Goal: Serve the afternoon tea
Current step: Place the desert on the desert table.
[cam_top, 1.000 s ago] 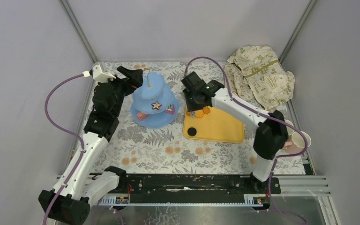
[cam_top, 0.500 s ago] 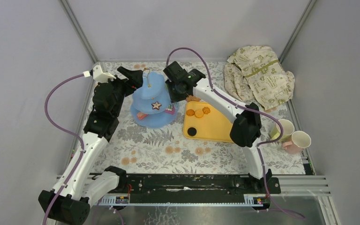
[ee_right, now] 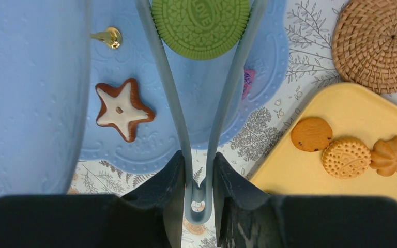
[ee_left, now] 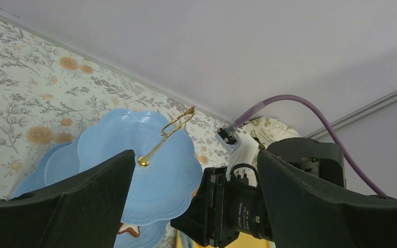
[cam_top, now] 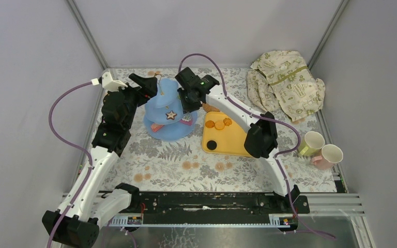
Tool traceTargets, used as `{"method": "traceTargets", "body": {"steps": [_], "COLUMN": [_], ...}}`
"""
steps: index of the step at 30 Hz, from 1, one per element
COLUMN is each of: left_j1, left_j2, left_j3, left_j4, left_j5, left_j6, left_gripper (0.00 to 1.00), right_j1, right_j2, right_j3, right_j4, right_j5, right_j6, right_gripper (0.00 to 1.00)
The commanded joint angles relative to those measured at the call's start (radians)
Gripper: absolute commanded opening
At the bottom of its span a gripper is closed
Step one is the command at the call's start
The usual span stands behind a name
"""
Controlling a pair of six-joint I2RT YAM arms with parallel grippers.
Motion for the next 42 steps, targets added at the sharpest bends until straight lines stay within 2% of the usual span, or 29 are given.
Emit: {"method": "traceTargets", "body": {"steps": [1, 10, 24, 42], "left_j1": [0.005, 0.005, 0.005, 0.005], "left_j2": [-0.014, -0.007, 0.000, 0.012], "left_j3": [0.021, 0.015, 0.013, 0.027], "left_j4": [0.022, 0.032, 0.037, 0.039], "left_j5": [0.000, 0.004, 0.009, 0.015], "left_j6": [0.017, 0.016, 0.015, 0.008], "left_gripper": [0.95, 0.95, 0.95, 0.94], "right_j1": [0.007, 0.007, 0.007, 0.007], "right_j2": [0.017, 0.017, 0.019, 0.016], "right_j3": [0.081, 0.069, 0.075, 0.063], "right_j4": [-0.012, 0.003, 0.004, -0.003], "right_j5": [-0.035, -0.048, -0.049, -0.047], "right_j6": [0.005, 0.004, -0.001, -0.009], "right_gripper": [0.10, 0.20, 0.32, 0.37]}}
